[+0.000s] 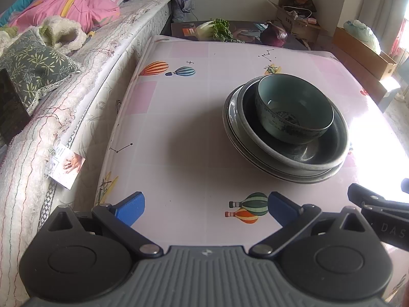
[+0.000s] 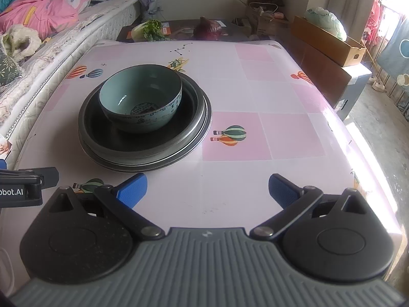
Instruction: Organize plates and bowls
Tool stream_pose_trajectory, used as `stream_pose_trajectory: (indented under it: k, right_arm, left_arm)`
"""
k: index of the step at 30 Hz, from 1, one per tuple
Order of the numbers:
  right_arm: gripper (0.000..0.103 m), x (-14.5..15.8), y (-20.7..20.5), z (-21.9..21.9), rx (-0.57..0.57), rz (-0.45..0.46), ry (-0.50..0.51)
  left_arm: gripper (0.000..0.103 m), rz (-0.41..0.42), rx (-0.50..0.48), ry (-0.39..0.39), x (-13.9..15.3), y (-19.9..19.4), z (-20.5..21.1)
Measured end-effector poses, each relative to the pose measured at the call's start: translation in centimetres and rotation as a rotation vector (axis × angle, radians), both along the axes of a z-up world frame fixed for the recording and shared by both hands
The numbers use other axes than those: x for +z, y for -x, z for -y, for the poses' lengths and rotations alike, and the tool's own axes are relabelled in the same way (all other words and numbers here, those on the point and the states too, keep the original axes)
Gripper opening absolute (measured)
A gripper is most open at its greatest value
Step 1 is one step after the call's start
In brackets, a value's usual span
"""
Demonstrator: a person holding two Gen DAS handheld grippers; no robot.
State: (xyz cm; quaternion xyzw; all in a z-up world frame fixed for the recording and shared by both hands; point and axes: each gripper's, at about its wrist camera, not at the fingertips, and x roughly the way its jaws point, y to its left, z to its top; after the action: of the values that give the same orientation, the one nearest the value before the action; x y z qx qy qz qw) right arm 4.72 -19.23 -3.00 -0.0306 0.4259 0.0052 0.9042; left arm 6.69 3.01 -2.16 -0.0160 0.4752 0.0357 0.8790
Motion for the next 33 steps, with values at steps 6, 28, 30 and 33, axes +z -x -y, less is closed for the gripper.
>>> stream_pose_trajectory:
  k: [6, 28, 30, 33]
  right_arm:
    - [0.102, 0.04, -0.06, 0.04, 0.002, -0.004, -0.004]
    - [0.102, 0.28, 0.16, 0.32, -0.004, -0.003, -0.005]
    - [0.102, 0.30, 0.17, 0.33, -0.004, -0.003, -0.005]
    - [0.102, 0.29, 0.17, 0.33, -0.004, -0.003, -0.005]
  left_arm:
    - [0.103, -0.002, 0.000, 0.006, 0.04, -0.01, -0.14]
    - [0.103, -0.023, -0.026, 0.031, -0.25, 0.33, 0.26]
    - [0.103, -0.025, -0.027, 0.032, -0.28, 0.35, 0.27]
    - [0.103, -0.024, -0.027, 0.032, -0.27, 0.37, 0.27]
